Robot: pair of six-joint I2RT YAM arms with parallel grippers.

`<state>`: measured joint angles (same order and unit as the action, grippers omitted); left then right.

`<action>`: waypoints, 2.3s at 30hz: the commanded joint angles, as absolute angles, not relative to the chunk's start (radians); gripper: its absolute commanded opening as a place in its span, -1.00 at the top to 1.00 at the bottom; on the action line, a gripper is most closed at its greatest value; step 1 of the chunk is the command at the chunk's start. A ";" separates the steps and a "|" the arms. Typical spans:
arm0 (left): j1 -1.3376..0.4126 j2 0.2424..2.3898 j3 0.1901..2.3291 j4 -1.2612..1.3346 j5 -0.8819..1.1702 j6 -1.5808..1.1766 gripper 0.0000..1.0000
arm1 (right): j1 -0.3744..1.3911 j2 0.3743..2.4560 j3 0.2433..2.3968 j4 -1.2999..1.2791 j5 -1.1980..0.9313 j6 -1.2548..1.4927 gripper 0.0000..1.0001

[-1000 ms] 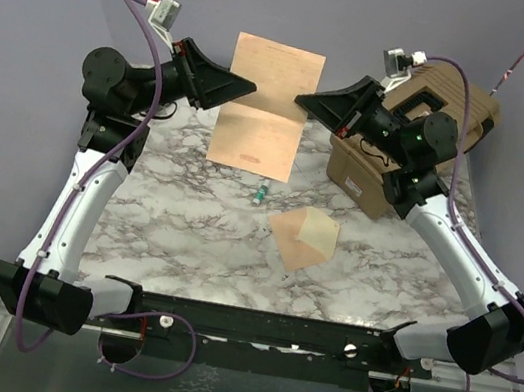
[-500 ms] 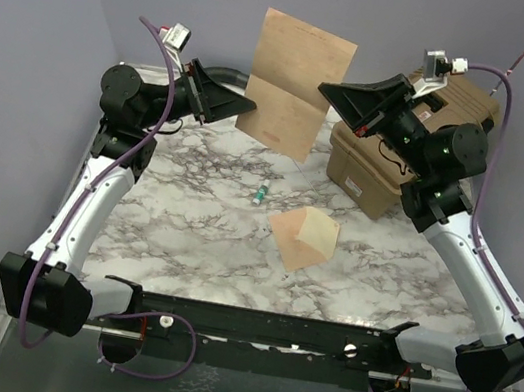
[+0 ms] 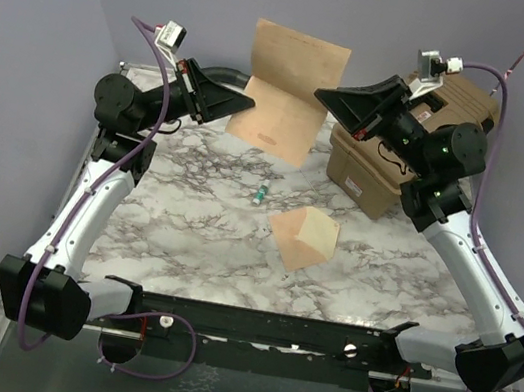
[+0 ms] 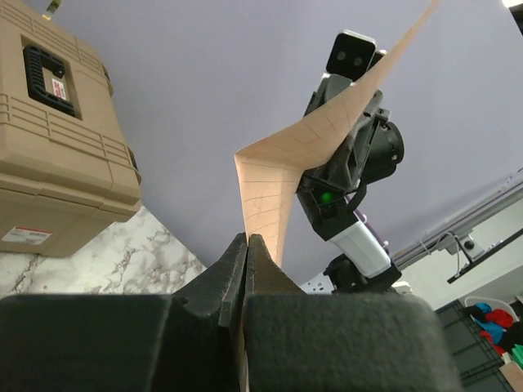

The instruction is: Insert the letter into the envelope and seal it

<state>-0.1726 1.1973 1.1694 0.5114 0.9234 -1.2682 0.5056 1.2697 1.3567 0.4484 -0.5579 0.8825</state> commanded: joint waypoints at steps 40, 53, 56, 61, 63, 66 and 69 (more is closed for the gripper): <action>-0.226 1.162 1.130 0.569 1.027 -1.186 1.00 | 0.508 1.416 1.654 -0.314 -1.131 0.263 -0.83; -0.230 1.207 1.222 0.572 1.007 -1.192 1.00 | 0.509 1.421 1.607 -0.364 -1.268 0.169 -0.13; -0.231 1.216 1.233 0.572 0.994 -1.195 1.00 | 0.509 1.415 1.607 -0.335 -1.266 0.184 0.16; -0.231 1.217 1.221 0.574 0.979 -1.205 1.00 | 0.509 1.418 1.598 -0.253 -1.233 0.256 0.19; -0.230 1.214 1.219 0.580 0.971 -1.210 1.00 | 0.509 1.419 1.579 -0.198 -1.235 0.302 -0.08; -0.231 1.205 1.218 0.593 0.961 -1.219 1.00 | 0.509 1.419 1.549 -0.116 -1.236 0.358 -0.33; -0.231 1.199 1.216 0.606 0.953 -1.235 1.00 | 0.509 1.423 1.530 -0.062 -1.240 0.400 -0.37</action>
